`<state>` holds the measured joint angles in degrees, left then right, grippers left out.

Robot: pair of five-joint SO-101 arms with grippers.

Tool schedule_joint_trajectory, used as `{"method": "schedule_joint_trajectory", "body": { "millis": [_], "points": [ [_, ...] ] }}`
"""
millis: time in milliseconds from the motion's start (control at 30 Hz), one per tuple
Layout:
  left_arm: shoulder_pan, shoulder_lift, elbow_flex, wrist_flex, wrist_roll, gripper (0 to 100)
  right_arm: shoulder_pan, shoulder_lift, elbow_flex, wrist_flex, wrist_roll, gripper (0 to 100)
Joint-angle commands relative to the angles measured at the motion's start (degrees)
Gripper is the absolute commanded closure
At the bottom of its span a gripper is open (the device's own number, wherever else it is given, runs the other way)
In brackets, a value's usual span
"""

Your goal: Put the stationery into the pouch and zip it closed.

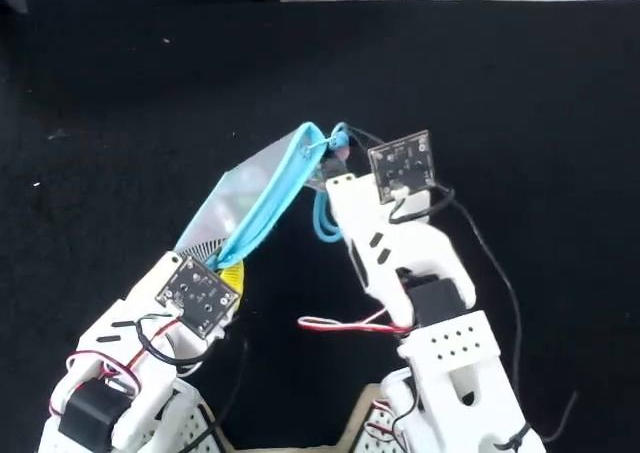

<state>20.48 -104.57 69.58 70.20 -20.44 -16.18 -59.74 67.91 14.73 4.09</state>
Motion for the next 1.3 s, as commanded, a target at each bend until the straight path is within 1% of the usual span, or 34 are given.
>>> {"method": "schedule_joint_trajectory", "body": {
  "millis": [0,267,533,633,900,1000,1100,1200,1267],
  "points": [
    [-0.1,0.3,-1.1,0.7,0.7,97,3.2,-1.5,-1.0,-1.6,-0.3,98.8],
    [-0.1,0.3,-1.7,0.8,0.7,97,3.5,-0.9,-1.2,-2.6,-0.2,98.8],
    [-0.1,0.3,-1.4,0.8,0.7,97,7.7,10.8,-7.6,-2.8,-0.6,98.8],
    [-0.1,0.3,-1.3,0.8,0.7,97,7.7,13.5,-8.7,-2.8,-0.6,98.8],
    [-0.1,0.3,-1.2,0.8,0.6,97,7.6,13.6,-8.7,-2.5,-0.7,98.8],
    [-0.1,0.3,-1.1,0.8,0.6,97,6.2,13.6,-8.7,-2.0,-3.8,97.8],
    [-0.1,0.3,-1.1,0.8,0.6,97,4.1,11.9,-9.9,3.4,-5.6,88.1],
    [-0.1,0.3,-1.1,0.8,0.6,97,2.1,6.8,-12.0,13.3,-5.6,77.8],
    [-0.1,0.3,-1.1,0.8,0.6,97,0.2,2.6,-13.3,19.5,-5.4,77.6]
  ]
}}
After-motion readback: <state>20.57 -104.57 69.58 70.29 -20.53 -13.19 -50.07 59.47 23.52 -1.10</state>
